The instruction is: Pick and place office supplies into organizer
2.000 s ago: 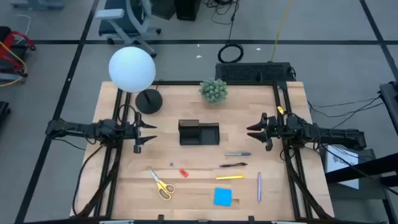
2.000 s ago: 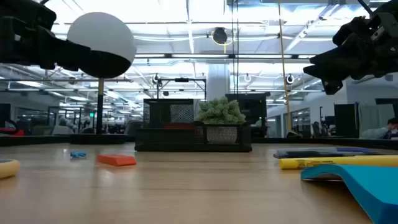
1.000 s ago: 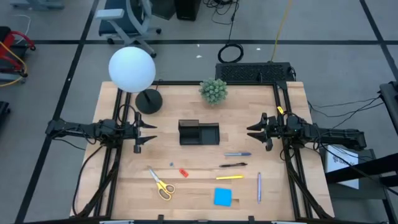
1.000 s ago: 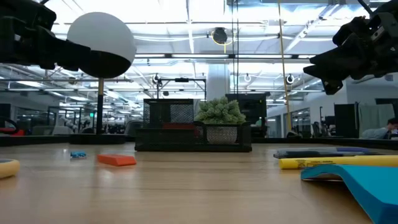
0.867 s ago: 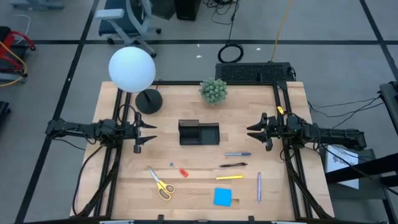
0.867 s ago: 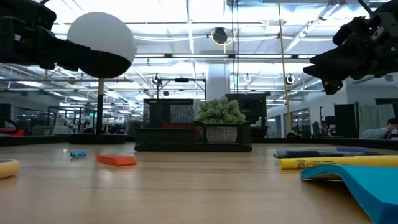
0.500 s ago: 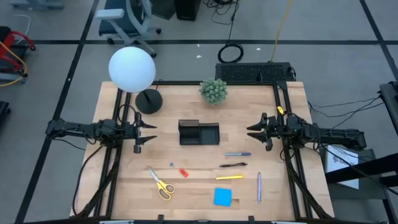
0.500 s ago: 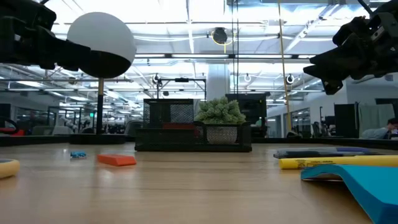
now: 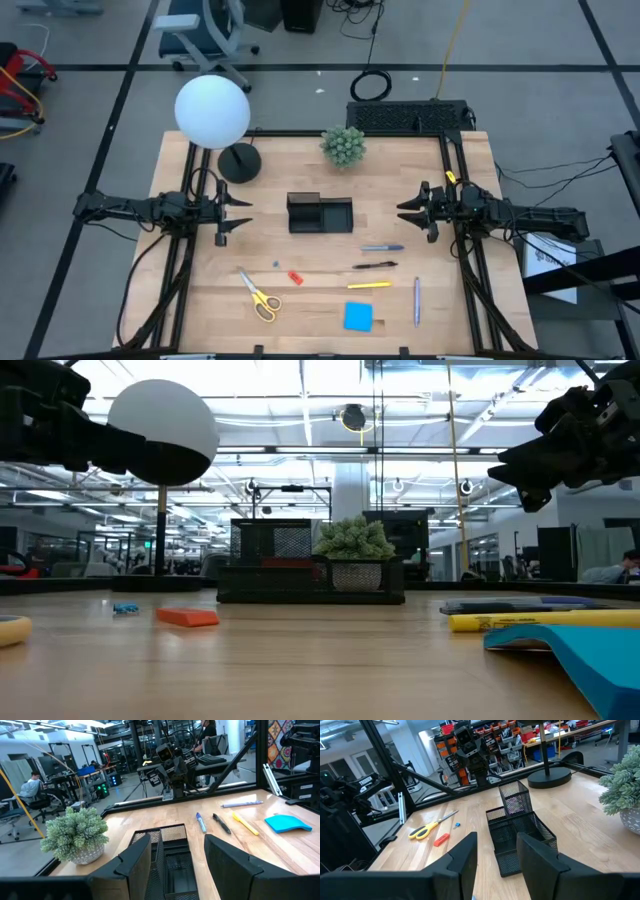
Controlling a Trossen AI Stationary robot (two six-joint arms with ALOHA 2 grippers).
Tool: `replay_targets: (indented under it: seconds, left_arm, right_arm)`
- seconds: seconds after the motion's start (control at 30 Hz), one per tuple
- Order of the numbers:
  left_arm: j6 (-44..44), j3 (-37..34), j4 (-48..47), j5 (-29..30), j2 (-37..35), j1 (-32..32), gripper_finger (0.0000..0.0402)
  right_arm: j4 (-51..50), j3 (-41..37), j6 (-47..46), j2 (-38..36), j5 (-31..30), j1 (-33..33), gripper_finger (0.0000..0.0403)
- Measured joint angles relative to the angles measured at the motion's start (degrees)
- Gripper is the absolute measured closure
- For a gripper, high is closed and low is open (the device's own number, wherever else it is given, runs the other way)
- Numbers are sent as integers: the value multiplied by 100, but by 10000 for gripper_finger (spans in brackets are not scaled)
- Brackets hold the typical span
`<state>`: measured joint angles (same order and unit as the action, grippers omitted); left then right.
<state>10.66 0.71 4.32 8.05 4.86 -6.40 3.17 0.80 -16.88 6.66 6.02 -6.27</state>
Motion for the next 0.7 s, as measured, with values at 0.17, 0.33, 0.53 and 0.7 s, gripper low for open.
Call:
replay_targets:
  seconds: [0.17,0.33,0.53,0.7]
  left_arm:
    - [0,0,0,-2,2,1,210]
    - [0,2,0,-1,1,0,211]
    - [39,0,0,1,1,1,210]
    - [861,0,16,5,0,1,210]
  right_arm:
    - [-1,0,0,-1,0,1,273]
    - [-1,0,0,-1,0,0,273]
    - [-1,0,-3,0,0,-1,273]
    - [-1,0,-33,1,0,1,273]
